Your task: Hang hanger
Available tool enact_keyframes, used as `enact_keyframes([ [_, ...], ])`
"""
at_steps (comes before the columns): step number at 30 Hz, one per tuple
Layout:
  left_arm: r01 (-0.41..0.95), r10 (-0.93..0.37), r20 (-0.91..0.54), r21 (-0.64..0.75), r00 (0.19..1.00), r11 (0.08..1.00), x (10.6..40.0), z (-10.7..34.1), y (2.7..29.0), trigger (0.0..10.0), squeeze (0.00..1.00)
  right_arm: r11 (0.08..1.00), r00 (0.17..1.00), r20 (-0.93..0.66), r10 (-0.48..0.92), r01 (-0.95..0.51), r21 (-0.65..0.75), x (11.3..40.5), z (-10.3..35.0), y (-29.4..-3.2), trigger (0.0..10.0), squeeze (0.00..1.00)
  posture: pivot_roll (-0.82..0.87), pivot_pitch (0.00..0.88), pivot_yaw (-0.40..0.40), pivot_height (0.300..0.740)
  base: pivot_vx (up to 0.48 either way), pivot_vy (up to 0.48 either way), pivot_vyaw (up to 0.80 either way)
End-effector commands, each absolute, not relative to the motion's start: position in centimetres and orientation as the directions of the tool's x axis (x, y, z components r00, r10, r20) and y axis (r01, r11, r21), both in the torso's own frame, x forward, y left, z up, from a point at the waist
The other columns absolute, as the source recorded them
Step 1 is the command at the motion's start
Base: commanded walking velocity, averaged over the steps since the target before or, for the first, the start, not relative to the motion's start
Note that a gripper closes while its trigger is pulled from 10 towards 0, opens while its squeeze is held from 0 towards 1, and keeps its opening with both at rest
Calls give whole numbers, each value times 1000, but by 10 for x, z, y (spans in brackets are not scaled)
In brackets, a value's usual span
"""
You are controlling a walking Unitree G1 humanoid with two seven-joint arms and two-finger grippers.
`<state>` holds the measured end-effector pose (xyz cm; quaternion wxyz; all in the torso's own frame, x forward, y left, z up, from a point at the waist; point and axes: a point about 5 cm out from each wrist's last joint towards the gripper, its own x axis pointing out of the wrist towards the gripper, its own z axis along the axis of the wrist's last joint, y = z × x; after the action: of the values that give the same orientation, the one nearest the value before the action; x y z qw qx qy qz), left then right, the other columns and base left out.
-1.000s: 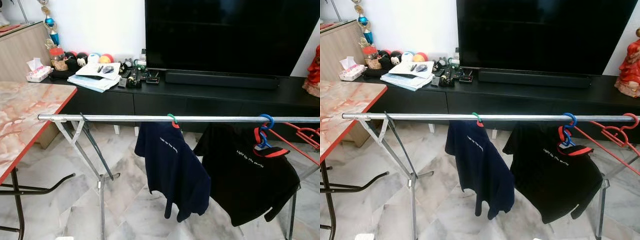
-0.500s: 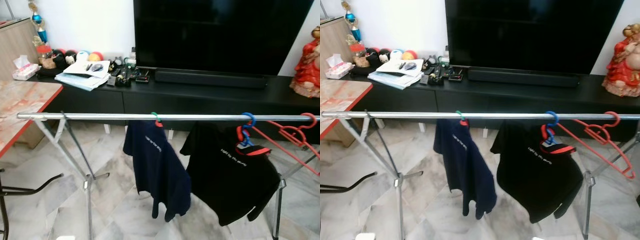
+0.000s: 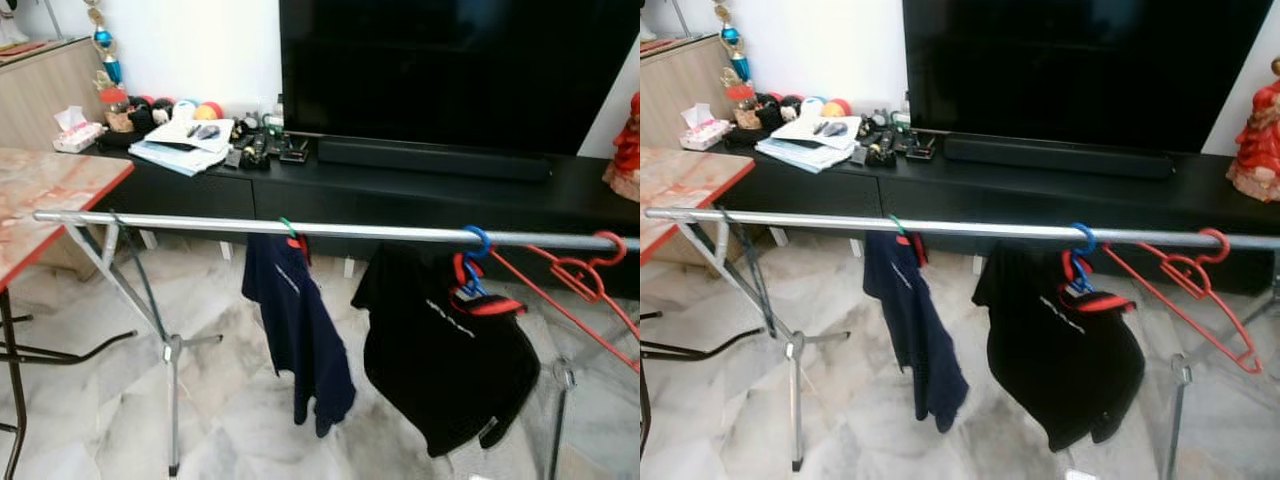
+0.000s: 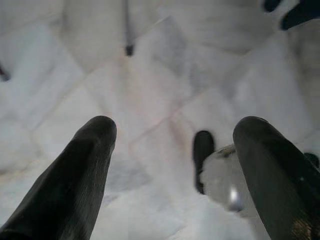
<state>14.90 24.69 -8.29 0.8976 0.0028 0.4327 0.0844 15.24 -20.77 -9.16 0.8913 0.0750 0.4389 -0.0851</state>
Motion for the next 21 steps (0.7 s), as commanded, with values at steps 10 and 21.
enact_keyframes([
  [10, -159, 160, -780, 78, 605, 984, 151, -84, 242, 10000, 0, 976, 594, -802, -67, 207, 72, 152, -93, -203, 10000, 0, -6, 0, -16, 740, 0, 0, 0],
  [21, -160, 153, -779, 69, 608, 985, 151, -85, 240, 10000, 0, 990, 592, -805, -39, 135, 51, 153, -92, -204, 10000, 0, -6, 0, -23, 740, 302, 0, 143],
])
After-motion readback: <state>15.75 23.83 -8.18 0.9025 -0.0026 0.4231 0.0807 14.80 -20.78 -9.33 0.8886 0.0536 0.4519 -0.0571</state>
